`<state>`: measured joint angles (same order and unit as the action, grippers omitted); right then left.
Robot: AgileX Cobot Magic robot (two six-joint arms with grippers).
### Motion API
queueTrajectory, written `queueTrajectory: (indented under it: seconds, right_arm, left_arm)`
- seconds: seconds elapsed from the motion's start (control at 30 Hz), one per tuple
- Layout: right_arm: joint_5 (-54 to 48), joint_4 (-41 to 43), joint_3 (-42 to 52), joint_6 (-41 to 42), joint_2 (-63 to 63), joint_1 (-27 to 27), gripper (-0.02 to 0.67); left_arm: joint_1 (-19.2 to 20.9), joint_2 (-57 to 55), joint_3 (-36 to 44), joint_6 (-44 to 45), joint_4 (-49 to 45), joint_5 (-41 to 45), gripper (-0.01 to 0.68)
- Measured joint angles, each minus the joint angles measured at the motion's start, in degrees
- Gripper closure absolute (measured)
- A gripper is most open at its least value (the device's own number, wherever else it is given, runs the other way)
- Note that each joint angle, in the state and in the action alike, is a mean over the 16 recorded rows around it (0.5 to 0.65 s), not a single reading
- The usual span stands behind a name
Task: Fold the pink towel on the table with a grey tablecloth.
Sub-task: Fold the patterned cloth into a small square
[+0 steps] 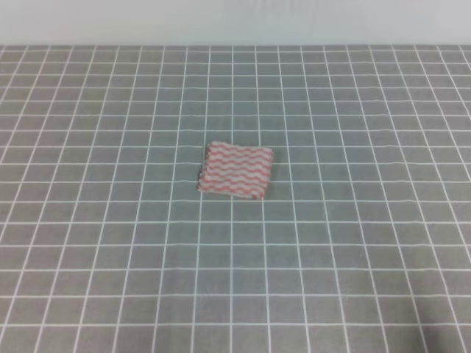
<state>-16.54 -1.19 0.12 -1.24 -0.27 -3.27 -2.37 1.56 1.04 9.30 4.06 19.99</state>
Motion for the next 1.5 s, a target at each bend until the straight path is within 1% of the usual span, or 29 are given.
queueTrajectory:
  seconds: [1.5]
  right_arm:
    - [0.4,0.0,0.0,0.0,-0.5,0.5,0.666]
  left_arm:
    - [0.0,-0.4,-0.5,-0.1,0.1,0.3,0.673]
